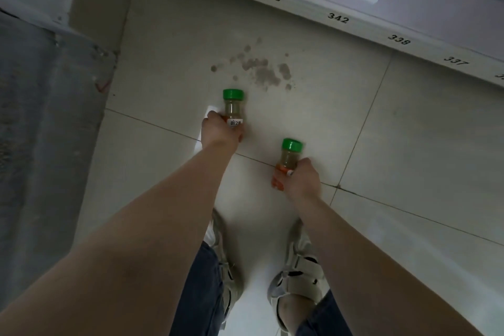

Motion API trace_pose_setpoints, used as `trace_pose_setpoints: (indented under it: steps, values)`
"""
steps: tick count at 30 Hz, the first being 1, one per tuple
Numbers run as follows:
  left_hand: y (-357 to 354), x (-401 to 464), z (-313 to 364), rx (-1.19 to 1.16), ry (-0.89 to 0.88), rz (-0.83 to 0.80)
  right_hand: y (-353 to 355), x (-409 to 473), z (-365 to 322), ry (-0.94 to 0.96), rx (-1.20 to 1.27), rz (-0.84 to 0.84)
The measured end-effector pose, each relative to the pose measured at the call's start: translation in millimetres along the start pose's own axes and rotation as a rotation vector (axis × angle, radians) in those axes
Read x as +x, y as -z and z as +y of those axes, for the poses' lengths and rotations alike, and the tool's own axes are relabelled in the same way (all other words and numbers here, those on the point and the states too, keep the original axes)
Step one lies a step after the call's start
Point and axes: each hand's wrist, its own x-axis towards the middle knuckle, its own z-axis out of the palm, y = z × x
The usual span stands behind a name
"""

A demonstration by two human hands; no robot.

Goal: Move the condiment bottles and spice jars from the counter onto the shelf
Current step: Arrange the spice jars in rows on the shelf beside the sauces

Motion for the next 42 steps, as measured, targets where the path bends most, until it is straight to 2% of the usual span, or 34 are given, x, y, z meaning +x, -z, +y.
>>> trace_pose_setpoints:
  steps: [5,9,14,17,23,28,31,33,37,42]
  values:
    - [15.3,-23.1,-1.4,-0.043,0.019,-0.027,16.2,-15.6,-3.8,-0.002,0.052,-0.032]
    - [51.2,-84.2,-4.5,-0.099,0.056,-0.058,49.7,-70.7,-4.4,0.002,0.160,-0.034]
    - [120.1,-201.5,9.6,-0.113,0.037,-0.132,116.4,-178.8,-13.2,0.007,0.209,-0.086]
    - [173.3,-274.4,28.7,-0.119,0.041,-0.208,166.4,-256.2,-26.0,0.007,0.322,-0.143]
    - [281.1,-409.5,75.1,-0.296,-0.011,-0.179,268.2,-403.8,-56.2,0.155,0.348,-0.137]
    - [326.8,-480.5,73.0,-0.478,-0.142,-0.247,325.8,-504.7,-67.9,0.279,0.369,-0.075]
    - [346.6,-524.6,74.5,-0.562,-0.244,-0.300,344.9,-555.7,-60.1,0.369,0.474,-0.077]
    - [365.0,-567.2,82.1,-0.546,-0.306,-0.300,350.9,-586.1,-47.8,0.414,0.590,-0.095]
    - [377.2,-623.2,82.5,-0.443,-0.446,-0.256,351.2,-638.4,-11.3,0.465,0.706,-0.017]
    - [370.1,-680.4,79.4,-0.453,-0.542,-0.330,357.7,-685.7,31.5,0.431,0.871,0.003]
